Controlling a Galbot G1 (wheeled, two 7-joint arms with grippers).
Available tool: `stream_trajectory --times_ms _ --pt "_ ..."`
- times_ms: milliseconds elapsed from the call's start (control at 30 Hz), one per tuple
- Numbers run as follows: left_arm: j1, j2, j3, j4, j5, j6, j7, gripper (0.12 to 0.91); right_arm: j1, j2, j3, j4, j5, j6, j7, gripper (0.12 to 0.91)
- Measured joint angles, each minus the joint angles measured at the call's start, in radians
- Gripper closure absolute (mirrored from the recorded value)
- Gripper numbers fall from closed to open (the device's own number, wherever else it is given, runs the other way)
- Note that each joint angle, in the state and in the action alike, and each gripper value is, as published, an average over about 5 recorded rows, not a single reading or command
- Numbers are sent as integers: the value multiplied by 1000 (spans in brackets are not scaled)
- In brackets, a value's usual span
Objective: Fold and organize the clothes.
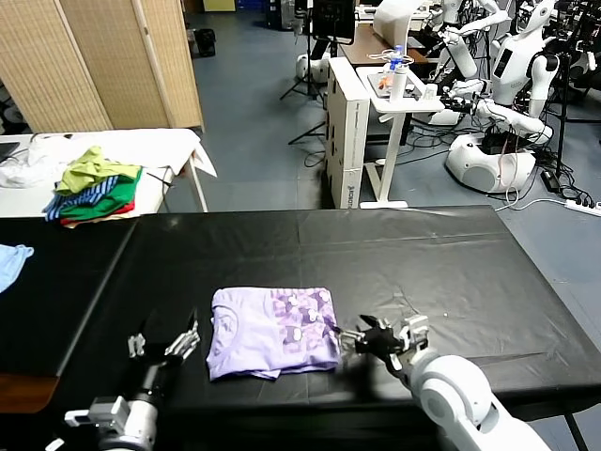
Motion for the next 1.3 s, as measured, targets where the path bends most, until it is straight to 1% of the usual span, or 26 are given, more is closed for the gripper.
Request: stream_trajectory --times_ms 33,100,133,200,333,533,633,767,933,1033,1167,1300 --pt "4 2 0 1 -5 -11 0 123 -5 -4 6 5 -2 1 0 227" --pt "14 5 0 2 -15 -27 4 123 -17 -10 19 15 -7 5 0 154" --pt "19 6 0 1 -21 -32 5 123 -24 -12 25 20 -11 9 0 136" --pt "32 6 1 -4 -34 -34 4 123 -38 -18 39 30 -19 20 0 123" --pt "69 12 8 -29 -54 -14 -11 123 -80 -35 75 57 -43 71 -13 119" --pt "156 26 11 -92 -55 -5 -27 123 -199 -75 161 109 -113 204 -51 118" --pt "197 27 12 -114 -54 -4 -38 123 -283 -91 210 134 -156 290 -58 118" --pt "247 37 5 -137 -55 -4 -45 123 -405 -101 277 161 -220 419 -60 118" --pt "297 47 -3 -168 -60 2 -50 123 -554 -91 346 179 -313 574 -44 118" --pt "321 47 -3 -185 -71 25 -65 123 -641 -81 377 193 -349 637 -24 118" --pt "340 46 -2 -197 -79 53 -86 123 -750 -67 405 215 -376 661 6 118" --pt "348 45 -2 -200 -80 62 -91 123 -831 -55 422 236 -381 663 37 118"
